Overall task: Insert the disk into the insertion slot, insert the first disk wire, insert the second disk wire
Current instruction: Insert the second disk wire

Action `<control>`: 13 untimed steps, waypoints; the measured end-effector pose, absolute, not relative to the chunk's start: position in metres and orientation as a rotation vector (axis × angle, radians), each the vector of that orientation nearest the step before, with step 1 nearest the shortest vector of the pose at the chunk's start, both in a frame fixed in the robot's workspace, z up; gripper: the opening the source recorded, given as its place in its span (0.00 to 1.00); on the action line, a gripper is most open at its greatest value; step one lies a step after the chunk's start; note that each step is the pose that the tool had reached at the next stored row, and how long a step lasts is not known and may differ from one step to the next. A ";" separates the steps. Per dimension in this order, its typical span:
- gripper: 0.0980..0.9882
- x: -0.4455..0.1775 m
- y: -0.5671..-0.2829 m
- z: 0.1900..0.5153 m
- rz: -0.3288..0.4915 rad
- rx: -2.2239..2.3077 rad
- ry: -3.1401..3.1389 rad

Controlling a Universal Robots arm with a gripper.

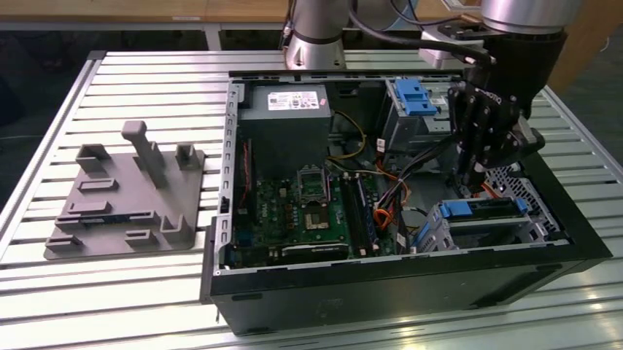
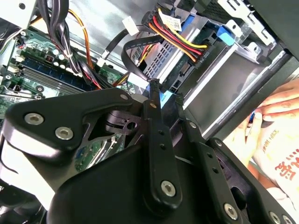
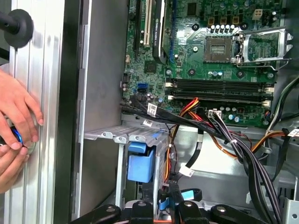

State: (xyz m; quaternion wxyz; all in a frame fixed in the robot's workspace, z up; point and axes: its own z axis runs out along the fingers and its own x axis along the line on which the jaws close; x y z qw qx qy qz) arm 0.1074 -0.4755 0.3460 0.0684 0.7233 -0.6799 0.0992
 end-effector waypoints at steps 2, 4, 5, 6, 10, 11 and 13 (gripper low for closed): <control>0.20 0.107 -0.475 0.345 0.298 2.178 -2.047; 0.20 0.107 -0.475 0.345 0.298 2.178 -2.047; 0.20 0.107 -0.475 0.344 0.298 2.178 -2.047; 0.20 0.107 -0.475 0.344 0.297 2.178 -2.047; 0.20 0.108 -0.475 0.343 0.294 2.177 -2.046; 0.20 0.108 -0.475 0.343 0.294 2.177 -2.045; 0.20 0.108 -0.475 0.343 0.293 2.177 -2.045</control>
